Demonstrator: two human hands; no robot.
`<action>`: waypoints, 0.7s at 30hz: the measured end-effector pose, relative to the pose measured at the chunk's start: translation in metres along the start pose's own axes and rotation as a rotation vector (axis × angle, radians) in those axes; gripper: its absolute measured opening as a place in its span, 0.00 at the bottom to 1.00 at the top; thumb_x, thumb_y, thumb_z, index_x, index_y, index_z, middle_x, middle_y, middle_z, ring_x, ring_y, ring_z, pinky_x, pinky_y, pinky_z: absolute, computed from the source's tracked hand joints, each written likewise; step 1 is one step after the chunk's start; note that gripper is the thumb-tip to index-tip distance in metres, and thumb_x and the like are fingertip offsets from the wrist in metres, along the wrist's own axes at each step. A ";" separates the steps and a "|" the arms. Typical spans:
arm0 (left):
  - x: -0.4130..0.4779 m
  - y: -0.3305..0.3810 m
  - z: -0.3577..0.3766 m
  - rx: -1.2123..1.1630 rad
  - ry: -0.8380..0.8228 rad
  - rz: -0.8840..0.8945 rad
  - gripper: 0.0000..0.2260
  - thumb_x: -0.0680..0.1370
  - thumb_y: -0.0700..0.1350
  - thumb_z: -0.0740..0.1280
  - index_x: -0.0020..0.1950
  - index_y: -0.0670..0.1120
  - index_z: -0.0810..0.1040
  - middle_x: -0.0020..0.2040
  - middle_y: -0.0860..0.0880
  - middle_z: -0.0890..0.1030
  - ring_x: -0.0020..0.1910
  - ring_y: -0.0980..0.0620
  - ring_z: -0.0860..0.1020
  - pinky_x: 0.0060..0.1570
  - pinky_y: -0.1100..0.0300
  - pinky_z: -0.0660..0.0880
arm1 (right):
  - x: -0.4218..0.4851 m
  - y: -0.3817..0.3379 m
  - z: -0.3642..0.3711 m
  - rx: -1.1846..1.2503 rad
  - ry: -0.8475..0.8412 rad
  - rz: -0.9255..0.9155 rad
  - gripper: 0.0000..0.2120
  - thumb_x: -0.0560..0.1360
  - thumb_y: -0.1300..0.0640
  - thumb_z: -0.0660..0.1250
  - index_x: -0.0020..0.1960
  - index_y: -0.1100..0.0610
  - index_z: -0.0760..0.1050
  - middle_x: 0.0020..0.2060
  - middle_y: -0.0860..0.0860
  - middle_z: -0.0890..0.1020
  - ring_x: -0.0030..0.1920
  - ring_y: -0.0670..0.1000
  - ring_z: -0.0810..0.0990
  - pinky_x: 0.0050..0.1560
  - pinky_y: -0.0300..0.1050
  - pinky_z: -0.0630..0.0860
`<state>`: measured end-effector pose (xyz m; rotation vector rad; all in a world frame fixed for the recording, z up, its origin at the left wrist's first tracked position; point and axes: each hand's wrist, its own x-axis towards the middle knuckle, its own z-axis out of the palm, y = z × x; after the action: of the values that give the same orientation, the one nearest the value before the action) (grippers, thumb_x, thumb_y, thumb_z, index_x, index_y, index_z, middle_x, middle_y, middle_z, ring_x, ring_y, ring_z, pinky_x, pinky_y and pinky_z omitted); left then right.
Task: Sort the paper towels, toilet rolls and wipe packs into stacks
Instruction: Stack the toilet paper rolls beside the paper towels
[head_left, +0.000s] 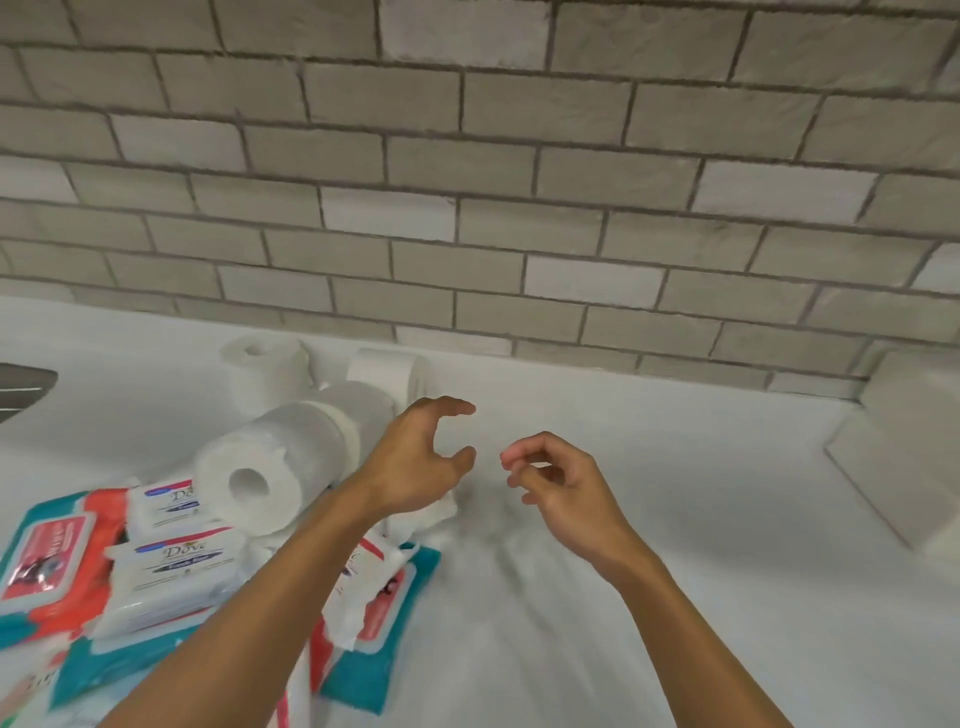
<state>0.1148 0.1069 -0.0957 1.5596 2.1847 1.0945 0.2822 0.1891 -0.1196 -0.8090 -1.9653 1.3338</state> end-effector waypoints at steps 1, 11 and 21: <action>-0.002 -0.008 -0.010 0.015 0.000 0.001 0.21 0.77 0.47 0.69 0.69 0.54 0.71 0.70 0.53 0.71 0.68 0.53 0.69 0.64 0.62 0.66 | 0.001 0.000 0.013 -0.002 -0.015 0.006 0.07 0.79 0.58 0.65 0.47 0.49 0.80 0.47 0.41 0.83 0.51 0.47 0.81 0.54 0.46 0.80; -0.010 -0.077 -0.101 0.062 0.021 -0.028 0.23 0.73 0.48 0.73 0.67 0.55 0.74 0.66 0.56 0.75 0.63 0.56 0.72 0.61 0.61 0.68 | 0.012 -0.008 0.107 0.022 -0.160 0.095 0.05 0.79 0.57 0.65 0.51 0.48 0.77 0.50 0.46 0.81 0.53 0.49 0.81 0.52 0.43 0.80; -0.025 -0.166 -0.149 0.040 -0.065 -0.203 0.41 0.63 0.49 0.79 0.72 0.60 0.64 0.69 0.52 0.69 0.66 0.53 0.68 0.62 0.57 0.68 | 0.012 -0.018 0.177 0.066 -0.305 0.166 0.21 0.80 0.52 0.63 0.69 0.40 0.63 0.61 0.44 0.71 0.56 0.43 0.76 0.52 0.33 0.74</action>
<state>-0.0790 -0.0047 -0.1125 1.3329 2.2743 0.9315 0.1352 0.0935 -0.1535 -0.7883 -2.1068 1.6953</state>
